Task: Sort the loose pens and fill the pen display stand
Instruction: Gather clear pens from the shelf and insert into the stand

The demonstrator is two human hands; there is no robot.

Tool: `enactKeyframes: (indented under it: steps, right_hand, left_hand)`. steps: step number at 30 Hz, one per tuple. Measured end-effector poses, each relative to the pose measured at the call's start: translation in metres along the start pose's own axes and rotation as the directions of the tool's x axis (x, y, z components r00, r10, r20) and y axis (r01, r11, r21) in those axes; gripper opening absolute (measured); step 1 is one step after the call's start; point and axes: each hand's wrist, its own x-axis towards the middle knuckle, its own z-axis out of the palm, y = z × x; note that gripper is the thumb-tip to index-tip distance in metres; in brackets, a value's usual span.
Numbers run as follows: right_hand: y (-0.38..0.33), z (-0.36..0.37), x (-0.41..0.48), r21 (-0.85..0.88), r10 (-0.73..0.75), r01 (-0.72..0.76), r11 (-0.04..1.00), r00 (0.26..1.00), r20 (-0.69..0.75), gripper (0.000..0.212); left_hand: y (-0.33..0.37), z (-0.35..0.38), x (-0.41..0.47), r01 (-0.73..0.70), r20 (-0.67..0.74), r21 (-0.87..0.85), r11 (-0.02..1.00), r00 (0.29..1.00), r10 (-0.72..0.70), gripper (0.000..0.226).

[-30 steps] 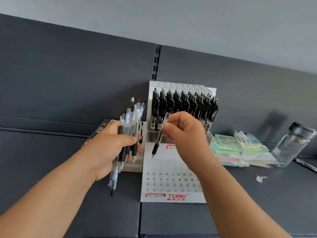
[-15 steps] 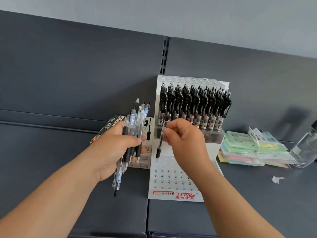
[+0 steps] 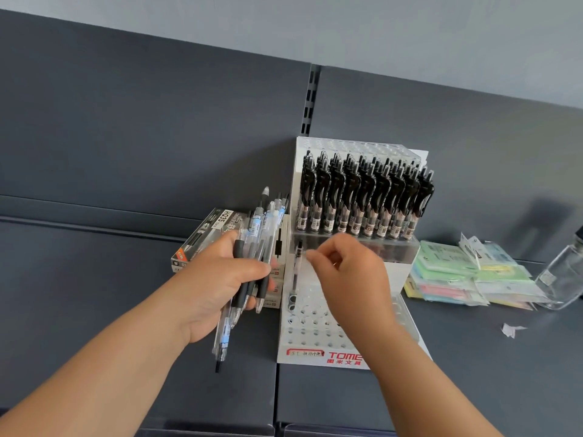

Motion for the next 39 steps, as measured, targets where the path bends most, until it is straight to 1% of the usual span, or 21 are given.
enactKeyframes:
  steps: [1, 2, 4, 6, 8, 10, 13, 16, 18, 19, 20, 22, 24, 25, 28, 31, 33, 39]
  right_hand:
    - [-0.005, -0.004, 0.0, 0.092, 0.008, -0.006, 0.996, 1.0, -0.022, 0.017]
    - [-0.012, -0.007, 0.0, 0.214, 0.036, -0.034, 0.976, 0.999, -0.008, 0.015]
    - [-0.022, -0.01, 0.0, 0.424, 0.093, -0.138, 0.895, 0.988, 0.123, 0.008]
    - [-0.027, -0.007, 0.0, 0.523, 0.118, -0.233, 0.82, 0.962, 0.245, 0.01]
    - [-0.027, -0.004, 0.0, 0.564, 0.128, -0.275, 0.779, 0.95, 0.286, 0.011]
    - [-0.026, -0.002, 0.0, 0.594, 0.123, -0.282, 0.754, 0.948, 0.295, 0.009]
    - [-0.025, -0.004, 0.001, 0.668, 0.079, -0.282, 0.689, 0.945, 0.318, 0.005]
    - [-0.025, -0.005, 0.001, 0.731, 0.042, -0.329, 0.598, 0.924, 0.381, 0.006]
    - [-0.024, -0.006, 0.002, 0.739, 0.045, -0.36, 0.569, 0.911, 0.409, 0.008]
    - [-0.024, -0.006, 0.003, 0.74, 0.052, -0.367, 0.564, 0.91, 0.412, 0.006]
    - [-0.024, -0.006, 0.004, 0.741, 0.067, -0.369, 0.561, 0.913, 0.403, 0.007]
    - [-0.024, -0.007, 0.007, 0.742, 0.107, -0.356, 0.568, 0.926, 0.362, 0.017]
    - [-0.024, -0.011, 0.009, 0.741, 0.124, -0.314, 0.593, 0.946, 0.301, 0.018]
    - [-0.023, -0.014, 0.009, 0.732, 0.116, -0.277, 0.623, 0.958, 0.263, 0.016]
    - [-0.02, -0.027, 0.011, 0.643, 0.066, -0.121, 0.757, 0.992, 0.109, 0.013]
    - [-0.015, -0.036, 0.011, 0.464, -0.03, 0.047, 0.885, 0.999, -0.045, 0.016]
    - [-0.013, -0.036, 0.009, 0.394, -0.072, 0.095, 0.914, 0.995, -0.074, 0.017]
    - [-0.002, -0.02, 0.005, 0.28, -0.095, 0.105, 0.954, 0.994, -0.048, 0.017]
  left_hand:
    - [0.0, 0.001, -0.001, -0.009, 0.003, 0.004, 1.0, 1.0, 0.009, 0.035]
    - [0.0, 0.003, -0.003, -0.02, 0.011, 0.01, 1.0, 1.0, 0.02, 0.035]
    - [0.0, 0.009, -0.005, -0.047, 0.033, 0.03, 0.998, 0.998, 0.046, 0.037]
    - [0.0, 0.013, -0.006, -0.079, 0.035, 0.051, 0.996, 0.996, 0.078, 0.039]
    - [0.0, 0.015, -0.007, -0.109, 0.023, 0.084, 0.99, 0.994, 0.108, 0.041]
    - [-0.001, 0.015, -0.007, -0.118, 0.016, 0.102, 0.988, 0.993, 0.117, 0.043]
    - [-0.003, 0.015, -0.009, -0.091, 0.0, 0.066, 0.994, 0.996, 0.092, 0.041]
    - [-0.003, 0.012, -0.009, -0.049, -0.008, -0.019, 0.999, 0.999, 0.049, 0.034]
    - [-0.003, 0.01, -0.01, -0.04, -0.001, -0.025, 0.999, 0.999, 0.04, 0.032]
    - [-0.004, 0.009, -0.01, -0.042, 0.003, -0.013, 0.999, 0.999, 0.042, 0.031]
    - [-0.004, 0.009, -0.011, -0.046, 0.008, 0.0, 0.999, 0.999, 0.046, 0.032]
    - [-0.005, 0.009, -0.011, -0.05, 0.017, 0.018, 0.999, 0.999, 0.05, 0.032]
    - [-0.006, 0.009, -0.01, -0.05, 0.014, 0.009, 0.999, 0.999, 0.05, 0.031]
    - [-0.007, 0.008, -0.009, -0.046, 0.0, -0.001, 0.999, 0.999, 0.046, 0.03]
    - [-0.01, 0.003, -0.005, -0.022, -0.085, -0.016, 1.0, 0.996, 0.02, 0.027]
    - [-0.012, 0.001, -0.004, -0.018, -0.108, -0.026, 0.999, 0.994, 0.015, 0.03]
    - [-0.013, 0.003, -0.004, -0.023, -0.114, -0.022, 1.0, 0.993, 0.02, 0.029]
    - [-0.01, 0.008, -0.003, -0.045, -0.109, -0.007, 0.999, 0.993, 0.044, 0.027]
